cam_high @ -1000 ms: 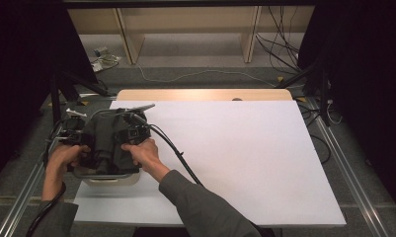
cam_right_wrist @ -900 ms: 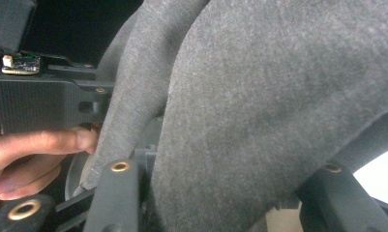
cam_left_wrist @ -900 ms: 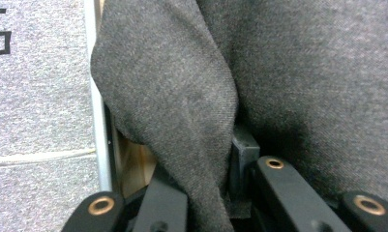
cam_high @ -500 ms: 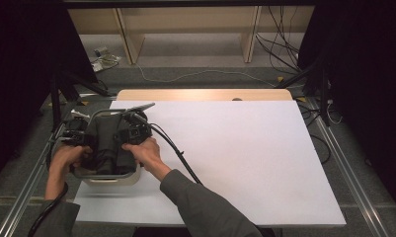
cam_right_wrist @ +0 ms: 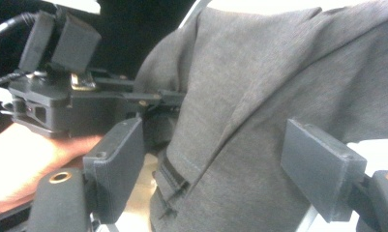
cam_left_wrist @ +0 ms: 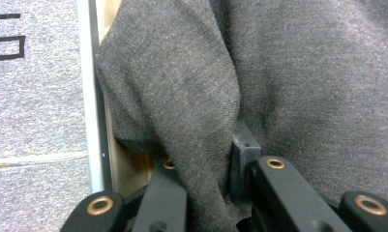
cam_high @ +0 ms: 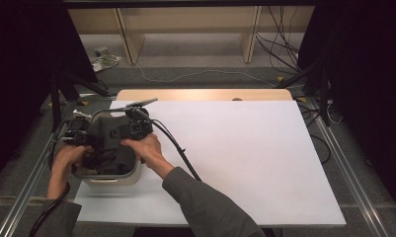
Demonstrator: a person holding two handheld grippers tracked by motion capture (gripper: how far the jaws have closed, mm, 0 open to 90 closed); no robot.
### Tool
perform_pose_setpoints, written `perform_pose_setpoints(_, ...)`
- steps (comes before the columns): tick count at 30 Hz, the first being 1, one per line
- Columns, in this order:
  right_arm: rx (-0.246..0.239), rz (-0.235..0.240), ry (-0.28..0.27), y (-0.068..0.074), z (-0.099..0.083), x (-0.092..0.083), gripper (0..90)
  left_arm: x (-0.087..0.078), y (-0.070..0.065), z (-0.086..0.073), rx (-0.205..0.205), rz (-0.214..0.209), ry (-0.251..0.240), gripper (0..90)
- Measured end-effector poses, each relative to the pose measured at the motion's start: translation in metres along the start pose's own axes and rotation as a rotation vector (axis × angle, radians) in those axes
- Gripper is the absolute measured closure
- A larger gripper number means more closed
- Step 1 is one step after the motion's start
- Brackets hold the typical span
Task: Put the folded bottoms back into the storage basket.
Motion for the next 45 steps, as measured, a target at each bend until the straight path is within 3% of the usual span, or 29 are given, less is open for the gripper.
perform_pose_setpoints(17, -0.062, 0.005, -0.031, -0.005, 0.008, -0.035, 21.6, 0.009, -0.002, -0.001, 0.012, 0.026, 0.026, 79.5)
perform_pose_setpoints(23, -0.066, -0.004, -0.045, -0.018, 0.009, -0.049, 21.7, 0.017, -0.009, 0.000, 0.045, 0.067, 0.059, 78.0)
perform_pose_setpoints(29, -0.060, -0.010, -0.062, -0.033, 0.011, -0.063, 21.8, 0.018, -0.007, 0.001, 0.037, 0.075, 0.063, 74.6)
perform_pose_setpoints(35, -0.061, -0.012, -0.084, -0.046, 0.011, -0.078, 21.4, 0.006, -0.006, 0.004, 0.032, 0.086, 0.071, 59.3)
perform_pose_setpoints(39, -0.066, -0.021, -0.093, -0.055, 0.012, -0.085, 20.6, -0.008, -0.004, 0.010, -0.003, 0.065, 0.035, 46.4)
perform_pose_setpoints(45, -0.058, -0.020, -0.107, -0.064, 0.013, -0.095, 20.7, -0.020, -0.006, 0.016, -0.024, 0.047, 0.001, 33.6)
Point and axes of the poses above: each handheld gripper's, and its own axes: x roughly forward along the jaws, z roughly out of its top, y roughly to its left, the point moved 6 cm from there along x, roughly forward along the jaws, and after that the axes turned 11 degrees about x, right-handed, at the moved point
